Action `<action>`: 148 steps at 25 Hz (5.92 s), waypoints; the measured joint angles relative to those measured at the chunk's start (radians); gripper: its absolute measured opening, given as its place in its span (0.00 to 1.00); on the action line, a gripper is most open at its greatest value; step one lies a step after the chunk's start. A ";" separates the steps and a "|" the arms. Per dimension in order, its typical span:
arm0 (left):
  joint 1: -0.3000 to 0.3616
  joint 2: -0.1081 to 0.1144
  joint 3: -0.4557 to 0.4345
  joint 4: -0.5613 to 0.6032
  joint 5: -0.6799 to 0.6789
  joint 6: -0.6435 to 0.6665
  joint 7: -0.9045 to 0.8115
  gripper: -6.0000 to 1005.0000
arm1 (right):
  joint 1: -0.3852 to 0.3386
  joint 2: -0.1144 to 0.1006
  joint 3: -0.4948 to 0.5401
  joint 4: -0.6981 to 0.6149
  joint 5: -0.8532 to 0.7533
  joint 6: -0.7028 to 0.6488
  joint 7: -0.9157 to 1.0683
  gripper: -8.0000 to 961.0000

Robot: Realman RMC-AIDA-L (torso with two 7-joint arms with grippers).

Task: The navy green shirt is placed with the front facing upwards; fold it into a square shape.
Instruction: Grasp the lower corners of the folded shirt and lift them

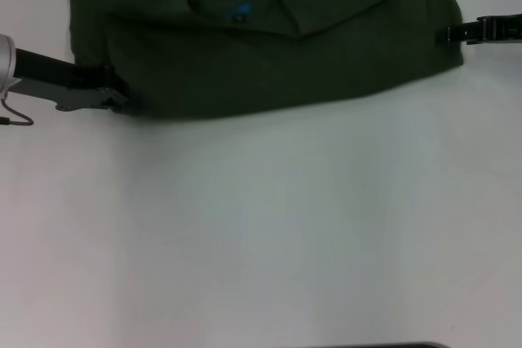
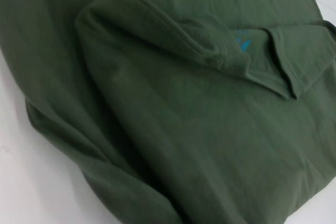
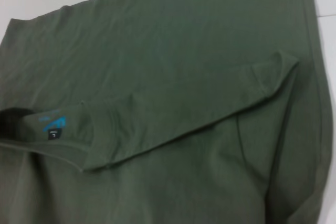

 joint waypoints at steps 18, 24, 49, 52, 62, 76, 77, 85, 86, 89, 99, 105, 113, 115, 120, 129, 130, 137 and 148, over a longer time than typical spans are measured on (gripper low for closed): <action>0.002 -0.005 0.000 0.000 0.001 0.000 0.000 0.06 | 0.019 -0.010 -0.028 0.079 -0.002 0.061 -0.104 0.77; 0.002 -0.007 0.000 0.000 0.001 -0.002 0.002 0.06 | 0.020 -0.014 -0.047 0.081 -0.002 0.084 -0.121 0.77; -0.004 -0.009 -0.002 0.000 0.000 -0.003 0.002 0.07 | 0.032 -0.002 -0.069 0.141 0.004 0.143 -0.110 0.77; -0.003 -0.009 -0.002 0.000 0.000 -0.003 0.002 0.07 | 0.034 -0.002 -0.068 0.143 0.006 0.130 -0.103 0.77; -0.002 -0.013 -0.001 0.000 0.000 0.000 0.001 0.07 | 0.043 -0.007 -0.066 0.136 0.008 0.078 -0.071 0.77; -0.007 -0.014 -0.001 0.000 0.000 -0.002 0.001 0.08 | 0.044 -0.008 -0.075 0.142 0.001 0.134 -0.051 0.69; -0.007 -0.014 -0.001 0.000 0.000 -0.003 0.000 0.08 | 0.044 -0.008 -0.076 0.142 0.001 0.134 -0.048 0.68; -0.008 -0.014 -0.001 0.007 0.000 -0.003 0.000 0.08 | 0.042 -0.020 -0.077 0.135 -0.002 0.128 -0.002 0.66; -0.008 -0.014 -0.001 0.009 0.000 -0.003 0.000 0.08 | 0.041 -0.020 -0.077 0.134 -0.005 0.127 -0.001 0.61; -0.008 -0.015 -0.001 0.011 0.000 -0.003 0.000 0.08 | 0.045 -0.021 -0.077 0.140 -0.024 0.125 0.004 0.48; -0.011 -0.017 -0.003 0.011 0.000 -0.001 0.000 0.08 | 0.064 -0.019 -0.070 0.138 -0.065 0.102 0.046 0.17; -0.011 -0.017 -0.003 0.011 0.000 0.001 0.000 0.09 | 0.059 -0.021 -0.068 0.124 -0.065 0.081 0.067 0.11; -0.011 -0.011 -0.003 0.019 0.000 0.021 0.004 0.09 | 0.055 -0.036 -0.069 0.084 -0.069 0.004 0.121 0.07; -0.012 -0.005 -0.003 0.021 0.000 0.039 0.007 0.09 | 0.055 -0.042 -0.073 0.076 -0.078 -0.033 0.142 0.07; -0.012 0.014 -0.002 0.023 0.002 0.081 0.009 0.09 | 0.035 -0.042 -0.074 -0.019 -0.121 -0.172 0.209 0.07; -0.013 0.048 0.008 0.060 0.009 0.236 0.021 0.09 | -0.004 -0.023 -0.061 -0.168 -0.114 -0.383 0.230 0.07; -0.011 0.049 0.008 0.068 0.010 0.256 0.024 0.09 | -0.003 -0.025 -0.055 -0.169 -0.113 -0.401 0.229 0.07; -0.013 0.068 0.008 0.082 0.035 0.338 0.038 0.09 | -0.001 -0.033 -0.037 -0.203 -0.112 -0.530 0.219 0.07; -0.002 0.064 -0.049 0.178 0.053 0.437 0.063 0.10 | -0.023 -0.037 0.098 -0.289 -0.010 -0.711 0.176 0.07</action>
